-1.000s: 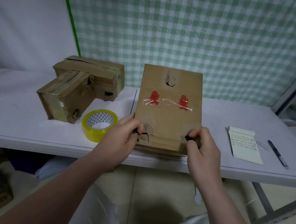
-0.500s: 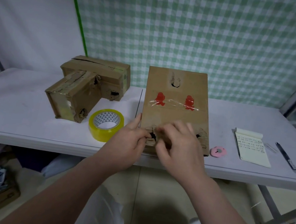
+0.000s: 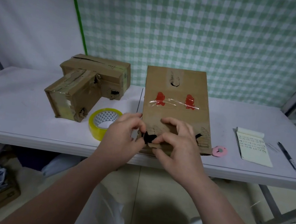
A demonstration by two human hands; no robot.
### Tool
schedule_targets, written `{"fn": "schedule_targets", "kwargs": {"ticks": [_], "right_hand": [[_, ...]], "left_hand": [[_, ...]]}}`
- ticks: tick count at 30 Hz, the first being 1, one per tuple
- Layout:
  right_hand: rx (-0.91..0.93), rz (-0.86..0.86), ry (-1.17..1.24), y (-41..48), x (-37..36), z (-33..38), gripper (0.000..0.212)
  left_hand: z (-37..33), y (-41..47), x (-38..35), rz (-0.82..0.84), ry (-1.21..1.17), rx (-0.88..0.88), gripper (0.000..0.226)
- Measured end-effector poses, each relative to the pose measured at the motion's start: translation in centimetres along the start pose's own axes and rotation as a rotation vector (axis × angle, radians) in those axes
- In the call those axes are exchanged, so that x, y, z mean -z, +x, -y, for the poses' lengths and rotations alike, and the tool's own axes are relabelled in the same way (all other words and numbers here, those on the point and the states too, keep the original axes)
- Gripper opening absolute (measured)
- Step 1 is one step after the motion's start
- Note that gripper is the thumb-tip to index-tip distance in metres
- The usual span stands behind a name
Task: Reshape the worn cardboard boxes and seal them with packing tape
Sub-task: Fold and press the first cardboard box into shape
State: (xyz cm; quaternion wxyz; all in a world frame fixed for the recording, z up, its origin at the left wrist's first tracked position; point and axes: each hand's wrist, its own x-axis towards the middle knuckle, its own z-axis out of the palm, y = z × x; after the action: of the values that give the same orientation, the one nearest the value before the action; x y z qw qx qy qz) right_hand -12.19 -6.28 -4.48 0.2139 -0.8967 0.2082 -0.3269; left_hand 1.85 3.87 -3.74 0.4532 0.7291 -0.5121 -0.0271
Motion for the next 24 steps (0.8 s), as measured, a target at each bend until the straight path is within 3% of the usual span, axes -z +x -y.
{"fn": "schedule_targets", "kwargs": {"ticks": [5, 10, 13, 16, 24], "right_hand": [[0.023, -0.058, 0.043, -0.3, -0.4, -0.3, 0.017], [0.052, -0.113, 0.02, -0.6, -0.6, -0.4, 0.019], [0.072, -0.142, 0.031, -0.7, -0.6, -0.5, 0.015], [0.086, -0.147, 0.052, -0.7, -0.6, -0.6, 0.006], [-0.012, -0.107, 0.1, 0.5, 0.2, -0.7, 0.011]], "left_hand": [[-1.7, 1.7, 0.1, 0.08, 0.308, 0.043, 0.038], [-3.0, 2.6, 0.1, 0.176, 0.583, -0.111, 0.036], [-2.5, 2.5, -0.1, 0.124, 0.556, -0.267, 0.017], [-1.8, 2.4, -0.2, 0.069, 0.474, -0.321, 0.016], [-1.5, 2.8, 0.7, 0.1, 0.267, -0.275, 0.004]]}}
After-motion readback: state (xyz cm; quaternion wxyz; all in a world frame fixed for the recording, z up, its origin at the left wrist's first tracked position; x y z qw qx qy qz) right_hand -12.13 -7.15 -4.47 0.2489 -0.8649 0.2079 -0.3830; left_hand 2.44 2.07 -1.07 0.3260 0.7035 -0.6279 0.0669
